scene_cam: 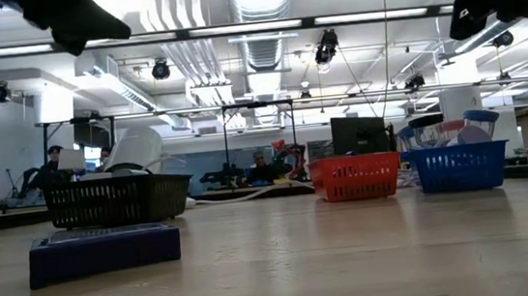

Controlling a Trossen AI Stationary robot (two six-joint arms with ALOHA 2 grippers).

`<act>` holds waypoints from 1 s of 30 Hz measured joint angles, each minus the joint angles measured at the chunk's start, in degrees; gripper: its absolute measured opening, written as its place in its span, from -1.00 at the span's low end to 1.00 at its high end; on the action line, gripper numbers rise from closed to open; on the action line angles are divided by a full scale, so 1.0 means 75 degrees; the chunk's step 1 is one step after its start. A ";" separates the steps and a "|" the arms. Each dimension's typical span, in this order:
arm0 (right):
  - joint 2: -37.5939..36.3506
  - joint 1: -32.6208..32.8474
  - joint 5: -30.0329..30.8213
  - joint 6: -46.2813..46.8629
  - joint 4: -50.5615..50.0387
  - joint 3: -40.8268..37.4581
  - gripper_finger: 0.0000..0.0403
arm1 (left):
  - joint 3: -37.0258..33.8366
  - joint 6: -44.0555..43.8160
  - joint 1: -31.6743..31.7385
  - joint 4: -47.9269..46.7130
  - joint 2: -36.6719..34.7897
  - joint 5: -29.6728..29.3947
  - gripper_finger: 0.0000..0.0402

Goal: Pick & Place Office items
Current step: Put the dark blue digital clock into the red bin

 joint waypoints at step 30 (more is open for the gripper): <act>0.0000 -0.0006 0.1147 -0.0038 -0.0947 0.0287 -0.96 | 0.6022 -0.5634 -0.1256 -0.2891 0.8238 0.2879 0.39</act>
